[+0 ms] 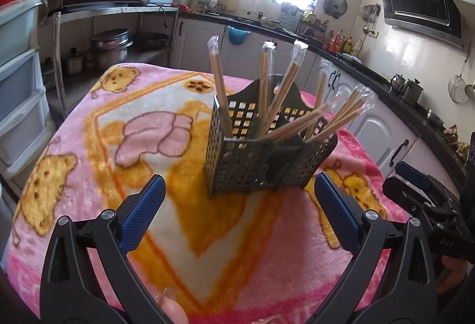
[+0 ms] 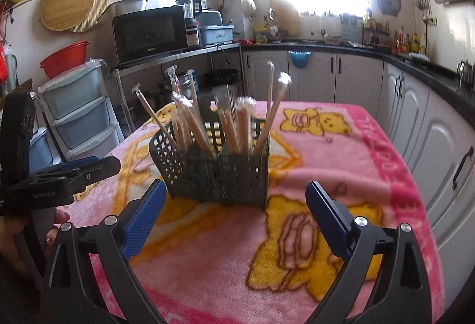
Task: Organize utensils
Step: 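Withdraw both open tools back from the basket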
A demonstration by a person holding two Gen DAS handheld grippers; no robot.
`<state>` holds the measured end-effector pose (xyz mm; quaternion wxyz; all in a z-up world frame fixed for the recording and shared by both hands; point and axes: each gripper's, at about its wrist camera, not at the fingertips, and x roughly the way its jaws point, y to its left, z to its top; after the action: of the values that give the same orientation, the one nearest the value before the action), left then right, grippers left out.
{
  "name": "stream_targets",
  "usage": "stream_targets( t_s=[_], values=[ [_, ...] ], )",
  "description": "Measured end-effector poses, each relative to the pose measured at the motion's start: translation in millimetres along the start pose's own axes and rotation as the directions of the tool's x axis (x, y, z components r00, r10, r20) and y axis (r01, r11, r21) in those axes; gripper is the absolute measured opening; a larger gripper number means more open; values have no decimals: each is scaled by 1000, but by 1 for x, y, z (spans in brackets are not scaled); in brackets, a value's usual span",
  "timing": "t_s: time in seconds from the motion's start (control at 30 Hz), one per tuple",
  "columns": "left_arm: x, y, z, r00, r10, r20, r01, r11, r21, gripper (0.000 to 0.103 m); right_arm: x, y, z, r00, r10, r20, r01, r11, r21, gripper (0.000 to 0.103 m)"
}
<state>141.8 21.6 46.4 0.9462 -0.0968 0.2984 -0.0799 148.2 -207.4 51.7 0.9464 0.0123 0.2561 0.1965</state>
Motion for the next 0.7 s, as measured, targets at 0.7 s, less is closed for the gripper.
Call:
stream_targets(
  t_s=[0.7],
  values=[
    [-11,-3,-47,989,68,130,-71,997,14,93,-14,6,-50,983,-95,154,99,995,-22,97]
  ],
)
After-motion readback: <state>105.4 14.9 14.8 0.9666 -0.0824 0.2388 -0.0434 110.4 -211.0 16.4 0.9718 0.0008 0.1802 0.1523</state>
